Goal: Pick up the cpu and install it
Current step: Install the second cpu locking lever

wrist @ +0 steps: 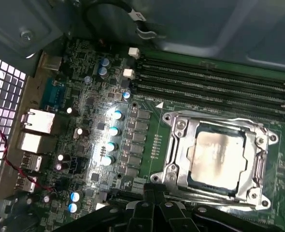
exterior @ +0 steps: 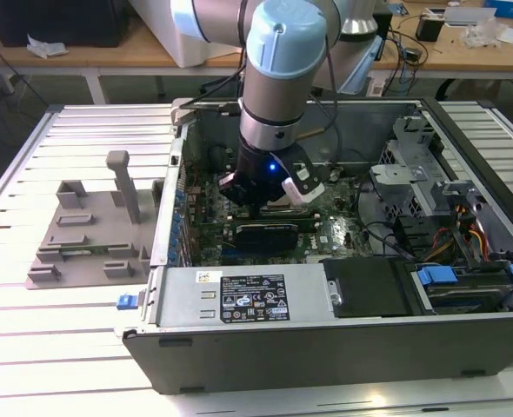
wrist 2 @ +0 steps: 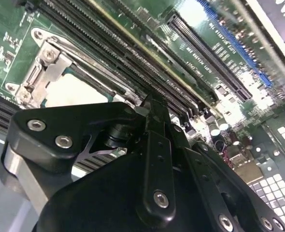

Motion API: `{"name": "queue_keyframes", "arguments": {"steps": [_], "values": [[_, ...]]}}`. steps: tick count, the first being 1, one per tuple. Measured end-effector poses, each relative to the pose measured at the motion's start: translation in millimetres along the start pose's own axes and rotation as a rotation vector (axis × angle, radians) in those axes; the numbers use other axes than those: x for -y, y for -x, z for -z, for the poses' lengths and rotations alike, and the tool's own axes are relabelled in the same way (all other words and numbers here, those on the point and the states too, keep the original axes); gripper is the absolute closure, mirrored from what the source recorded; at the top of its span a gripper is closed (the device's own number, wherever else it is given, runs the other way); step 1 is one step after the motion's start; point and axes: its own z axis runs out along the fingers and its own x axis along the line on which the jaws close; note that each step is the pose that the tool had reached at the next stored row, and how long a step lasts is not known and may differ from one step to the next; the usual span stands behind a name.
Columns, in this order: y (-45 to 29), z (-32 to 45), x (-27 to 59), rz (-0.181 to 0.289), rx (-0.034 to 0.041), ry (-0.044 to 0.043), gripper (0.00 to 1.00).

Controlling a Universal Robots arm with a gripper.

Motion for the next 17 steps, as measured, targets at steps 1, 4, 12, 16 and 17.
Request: {"name": "queue_keyframes", "arguments": {"steps": [1,4,12,16,17], "values": [[0.5,-2.1,-1.6,0.011,0.0002,0.0073,0.89],[1.1,-4.4,-3.5,0.025,-0.0012,0.0092,0.89],[3.9,9.5,-9.1,0.026,0.0011,0.0051,0.89],[16.4,9.0,-17.3,0.024,-0.0064,-0.0071,0.89],[22.4,8.7,-19.6,0.022,-0.011,-0.0209,0.89]]}}
